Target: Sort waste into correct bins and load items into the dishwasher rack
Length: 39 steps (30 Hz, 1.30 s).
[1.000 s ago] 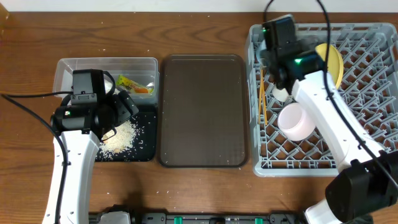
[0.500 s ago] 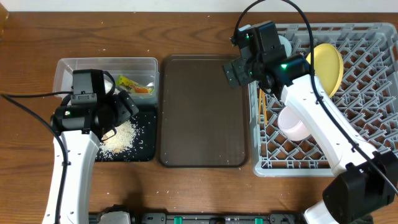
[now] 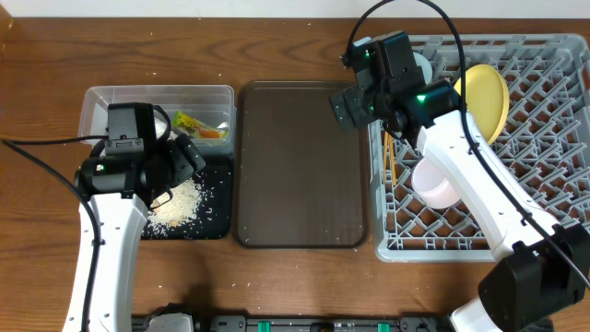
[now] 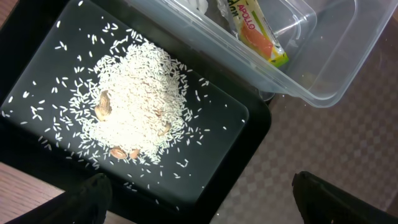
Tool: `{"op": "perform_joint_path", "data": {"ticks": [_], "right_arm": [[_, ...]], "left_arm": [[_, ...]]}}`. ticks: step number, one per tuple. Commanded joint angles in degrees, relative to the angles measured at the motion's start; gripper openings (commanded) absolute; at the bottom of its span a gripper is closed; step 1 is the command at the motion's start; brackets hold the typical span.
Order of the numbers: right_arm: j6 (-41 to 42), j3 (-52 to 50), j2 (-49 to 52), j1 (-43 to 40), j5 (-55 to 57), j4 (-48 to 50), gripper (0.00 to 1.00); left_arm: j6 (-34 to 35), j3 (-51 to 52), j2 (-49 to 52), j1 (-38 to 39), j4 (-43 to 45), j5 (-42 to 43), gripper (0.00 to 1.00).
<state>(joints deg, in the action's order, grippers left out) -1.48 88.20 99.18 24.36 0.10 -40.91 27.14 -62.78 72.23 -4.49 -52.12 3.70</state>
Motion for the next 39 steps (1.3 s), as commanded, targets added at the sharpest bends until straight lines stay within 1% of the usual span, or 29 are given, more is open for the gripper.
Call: {"op": "perform_joint_path", "data": {"ticks": [1,6,10,15,19,25,36,39], "right_arm": [[1.01,1.25,-1.14,0.52,-0.39,-0.07,0.99],[1.01,1.03,-1.22,0.52,-0.39,-0.48,0.99],[1.01,1.03,-4.02,0.39,-0.39,-2.58,0.99],[1.01,1.03,-12.31,-0.17,-0.39,-5.62,0.99],[1.01,1.03,-21.31,-0.39,-0.39,-5.64,0.99],[1.01,1.01,-31.82,-0.39,-0.39,-5.66,0.99],[1.01,0.94,-46.27,-0.44,-0.39,-6.64,0.99],[0.98,0.92,-50.27,-1.6,-0.15,-6.95,0.99]], "left_arm": [[-0.31,-0.83,0.11,-0.22,-0.15,-0.31,0.96],[-0.31,-0.83,0.11,-0.22,-0.15,-0.31,0.96],[-0.31,-0.83,0.11,-0.22,-0.15,-0.31,0.96],[-0.31,-0.83,0.11,-0.22,-0.15,-0.31,0.96],[-0.31,-0.83,0.11,-0.22,-0.15,-0.31,0.96],[-0.31,-0.83,0.11,-0.22,-0.15,-0.31,0.96],[-0.31,-0.83,0.11,-0.22,-0.15,-0.31,0.96],[-0.31,-0.83,0.11,-0.22,-0.15,-0.31,0.96]]}}
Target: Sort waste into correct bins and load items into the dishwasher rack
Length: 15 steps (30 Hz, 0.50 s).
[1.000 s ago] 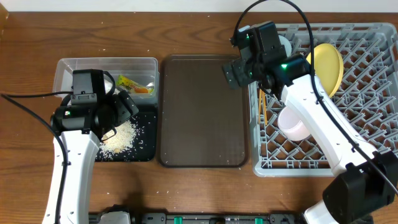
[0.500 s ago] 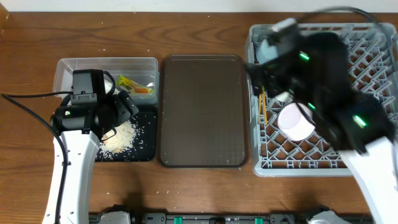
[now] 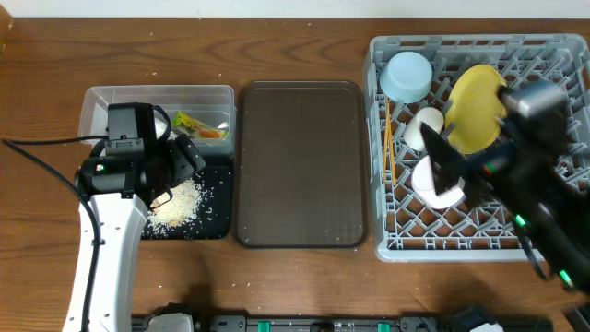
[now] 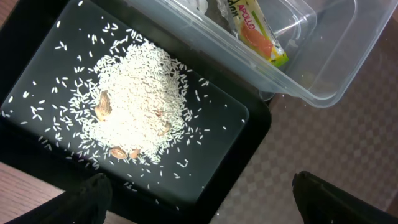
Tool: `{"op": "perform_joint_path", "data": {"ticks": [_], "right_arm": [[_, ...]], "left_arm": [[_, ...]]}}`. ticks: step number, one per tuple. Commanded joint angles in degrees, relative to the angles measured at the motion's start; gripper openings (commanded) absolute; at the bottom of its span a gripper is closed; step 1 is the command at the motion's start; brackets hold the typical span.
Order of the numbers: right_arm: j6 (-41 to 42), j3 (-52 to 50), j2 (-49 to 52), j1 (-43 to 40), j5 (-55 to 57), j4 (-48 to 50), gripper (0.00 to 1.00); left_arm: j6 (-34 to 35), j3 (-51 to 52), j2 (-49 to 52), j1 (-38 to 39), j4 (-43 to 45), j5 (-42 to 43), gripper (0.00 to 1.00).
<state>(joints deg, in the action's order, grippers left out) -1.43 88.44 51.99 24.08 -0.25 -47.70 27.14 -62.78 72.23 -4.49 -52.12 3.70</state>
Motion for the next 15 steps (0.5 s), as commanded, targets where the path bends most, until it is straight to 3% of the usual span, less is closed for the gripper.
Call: {"op": "perform_joint_path", "data": {"ticks": [1,15], "right_arm": [[0.94,0.68,-4.59,-2.12,0.2,-0.35,0.99],[0.98,-1.62,-21.79,-14.71,0.39,-1.33,0.99]], "left_arm": [[-0.31,-0.83,0.11,-0.22,-0.15,-0.31,0.96],[-0.31,-0.83,0.11,-0.22,-0.15,-0.31,0.96]]}}
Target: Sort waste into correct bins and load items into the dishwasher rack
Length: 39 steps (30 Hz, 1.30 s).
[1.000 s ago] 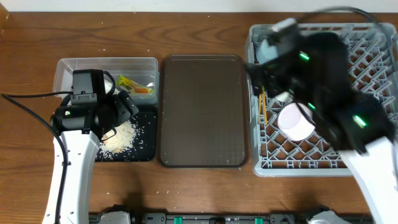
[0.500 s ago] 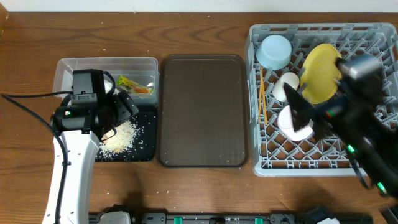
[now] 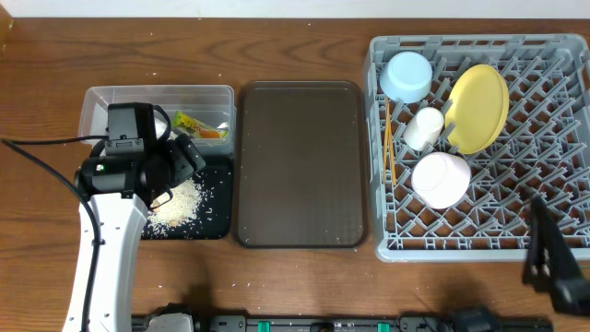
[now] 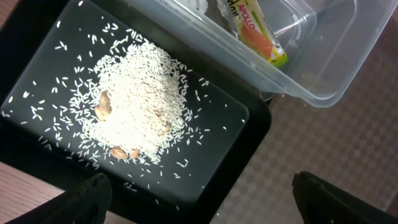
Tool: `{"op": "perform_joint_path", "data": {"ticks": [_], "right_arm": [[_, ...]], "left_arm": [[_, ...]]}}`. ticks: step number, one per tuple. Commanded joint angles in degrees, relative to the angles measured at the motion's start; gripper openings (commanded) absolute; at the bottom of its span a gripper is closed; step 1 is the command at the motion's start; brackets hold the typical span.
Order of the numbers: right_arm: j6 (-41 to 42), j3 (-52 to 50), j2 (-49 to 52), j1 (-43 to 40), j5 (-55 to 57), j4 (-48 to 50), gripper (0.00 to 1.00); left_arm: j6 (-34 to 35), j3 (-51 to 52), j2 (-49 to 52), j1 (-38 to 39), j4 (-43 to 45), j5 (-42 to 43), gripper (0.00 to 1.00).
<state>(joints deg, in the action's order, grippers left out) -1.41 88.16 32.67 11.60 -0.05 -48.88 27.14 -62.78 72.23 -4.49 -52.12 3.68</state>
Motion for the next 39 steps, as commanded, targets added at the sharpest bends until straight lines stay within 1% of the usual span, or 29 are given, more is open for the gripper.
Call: {"op": "perform_joint_path", "data": {"ticks": [1,6,12,17,26,34,36,39], "right_arm": [[0.96,-2.27,-3.85,-3.21,0.2,-0.15,0.99],[1.2,-8.85,-10.38,-7.82,0.17,0.04,0.99],[7.5,-21.51,-19.34,-12.74,0.15,4.02,0.99],[12.17,-33.33,-24.15,-13.75,-0.07,13.09,0.99],[12.22,-51.6,-25.05,-13.88,-4.96,34.75,0.99],[12.33,-69.22,-26.88,-13.88,-5.01,53.57,0.99],[12.28,-72.52,-28.5,-13.88,-5.79,55.89,0.99],[12.31,-75.93,-31.39,-13.88,-6.27,56.41,0.99]], "left_arm": [[-0.31,-0.83,0.11,-0.22,-0.15,-0.28,0.96],[-0.31,-0.83,0.11,-0.22,-0.15,-0.28,0.96],[-0.31,-0.83,0.11,-0.22,-0.15,-0.28,0.96],[-0.31,-0.83,0.11,-0.22,-0.15,-0.28,0.96],[-0.31,-0.83,0.11,-0.22,-0.15,-0.28,0.96],[-0.31,-0.83,0.11,-0.22,-0.15,-0.28,0.96],[-0.31,-0.83,0.11,-0.22,-0.15,-0.28,0.96],[-0.31,-0.83,0.11,-0.22,-0.15,-0.28,0.96]]}}
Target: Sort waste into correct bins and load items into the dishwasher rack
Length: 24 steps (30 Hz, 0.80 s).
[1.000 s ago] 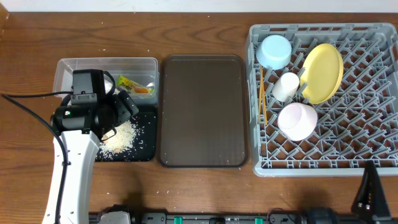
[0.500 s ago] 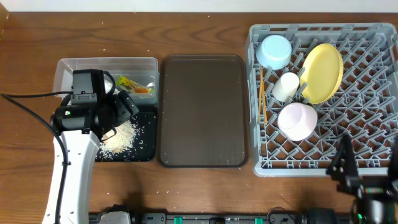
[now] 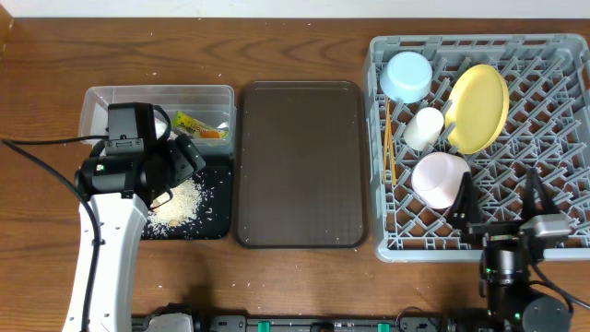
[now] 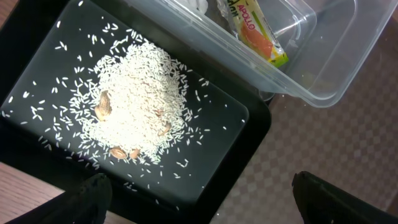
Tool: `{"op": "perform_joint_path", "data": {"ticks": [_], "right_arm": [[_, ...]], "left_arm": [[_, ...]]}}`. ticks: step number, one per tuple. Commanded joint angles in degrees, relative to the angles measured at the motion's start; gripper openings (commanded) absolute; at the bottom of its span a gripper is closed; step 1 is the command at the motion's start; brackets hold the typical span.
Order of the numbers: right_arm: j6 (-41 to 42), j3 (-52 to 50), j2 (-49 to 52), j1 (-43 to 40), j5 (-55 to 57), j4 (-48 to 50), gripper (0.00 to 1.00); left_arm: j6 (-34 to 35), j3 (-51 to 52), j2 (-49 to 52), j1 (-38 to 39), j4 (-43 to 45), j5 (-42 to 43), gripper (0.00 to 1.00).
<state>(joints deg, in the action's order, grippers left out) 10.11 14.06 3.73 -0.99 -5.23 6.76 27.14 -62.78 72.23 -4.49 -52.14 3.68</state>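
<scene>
My left gripper (image 4: 202, 200) hangs open over the near corner of the black bin (image 4: 252, 134), which holds a heap of white rice (image 4: 137, 102) with a few brown scraps. Beside it, the clear bin (image 3: 97, 101) holds a yellow-orange wrapper (image 4: 258, 34). The grey dishwasher rack (image 3: 553, 111) carries a blue bowl (image 3: 407, 76), a yellow plate (image 3: 479, 108), a small white cup (image 3: 423, 128), a pinkish cup (image 3: 439, 179) and chopsticks (image 3: 388, 143). My right gripper (image 3: 501, 205) stands open and empty at the rack's front edge.
A brown tray (image 3: 300, 164) lies bare between the bins and the rack. A few rice grains lie on the wooden table (image 3: 304, 277) near the black bin. The left arm's white link (image 3: 106, 249) runs along the table's left front.
The right arm has moved from the frame's lower right corner to the middle of the rack's front edge, fingers spread and pointing over the rack. The left arm and all objects are unchanged.
The right arm first reached over the rack's back left corner, covering the blue bowl. Then it was over the rack's right half, with the bowl in plain sight, then at the lower right corner, now at the rack's front. The left gripper stayed open over the rice.
</scene>
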Motion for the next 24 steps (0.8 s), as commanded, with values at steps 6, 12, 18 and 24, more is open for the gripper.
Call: {"op": "perform_joint_path", "data": {"ticks": [6,12,18,24], "right_arm": [[0.55,-5.14,-3.41,-1.29,-1.05,0.96,0.99],[0.55,-8.68,-3.41,-1.29,-1.05,0.96,0.99],[0.55,-13.0,-3.43,-1.22,-1.03,0.98,0.99],[-1.2,-13.77,-3.45,-1.18,-0.79,-2.45,0.99]], "left_arm": [[-0.31,-0.83,0.11,-0.22,-0.13,-0.28,0.96],[-0.31,-0.83,0.11,-0.22,-0.13,-0.28,0.96],[-0.31,-0.83,0.11,-0.22,-0.13,-0.28,0.96],[-0.31,-0.83,0.11,-0.22,-0.13,-0.28,0.96]]}}
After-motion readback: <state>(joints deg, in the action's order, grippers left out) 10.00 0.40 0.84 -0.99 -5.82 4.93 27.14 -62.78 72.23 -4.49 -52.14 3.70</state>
